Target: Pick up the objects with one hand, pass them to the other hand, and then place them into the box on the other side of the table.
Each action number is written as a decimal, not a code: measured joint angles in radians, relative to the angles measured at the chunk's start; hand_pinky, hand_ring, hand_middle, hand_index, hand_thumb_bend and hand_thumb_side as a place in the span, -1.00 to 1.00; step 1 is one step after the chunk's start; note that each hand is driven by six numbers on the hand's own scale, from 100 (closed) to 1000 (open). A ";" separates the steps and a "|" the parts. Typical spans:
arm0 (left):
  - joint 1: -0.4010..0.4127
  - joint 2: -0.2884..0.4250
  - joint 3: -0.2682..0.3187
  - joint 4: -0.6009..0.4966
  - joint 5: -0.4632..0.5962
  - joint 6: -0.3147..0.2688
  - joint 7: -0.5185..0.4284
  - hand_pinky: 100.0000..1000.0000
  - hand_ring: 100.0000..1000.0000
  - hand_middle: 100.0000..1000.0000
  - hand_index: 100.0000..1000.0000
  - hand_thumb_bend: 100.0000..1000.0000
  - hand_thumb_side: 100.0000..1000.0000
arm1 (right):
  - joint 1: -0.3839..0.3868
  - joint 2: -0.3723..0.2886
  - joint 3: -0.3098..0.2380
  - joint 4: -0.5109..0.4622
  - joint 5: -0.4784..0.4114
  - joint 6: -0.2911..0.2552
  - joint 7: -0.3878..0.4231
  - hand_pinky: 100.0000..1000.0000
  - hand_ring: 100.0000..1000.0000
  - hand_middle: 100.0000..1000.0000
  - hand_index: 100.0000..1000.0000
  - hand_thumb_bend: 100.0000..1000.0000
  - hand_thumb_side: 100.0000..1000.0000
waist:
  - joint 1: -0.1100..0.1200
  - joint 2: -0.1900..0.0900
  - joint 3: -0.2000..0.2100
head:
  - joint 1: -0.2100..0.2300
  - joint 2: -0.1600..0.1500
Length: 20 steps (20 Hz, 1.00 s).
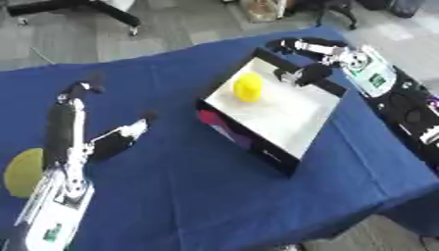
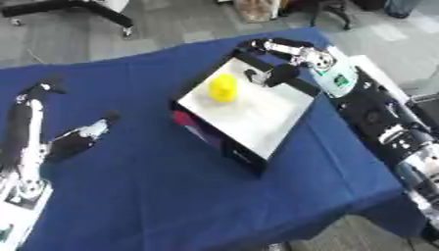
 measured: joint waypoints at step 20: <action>-0.027 0.046 0.025 -0.057 0.022 0.095 -0.061 0.62 0.58 0.24 0.68 -0.15 0.20 | -0.005 -0.057 -0.071 -0.143 -0.542 0.151 -0.018 1.00 1.00 1.00 1.00 -1.00 -0.51 | 0.012 -0.001 0.005 | 0.108 0.000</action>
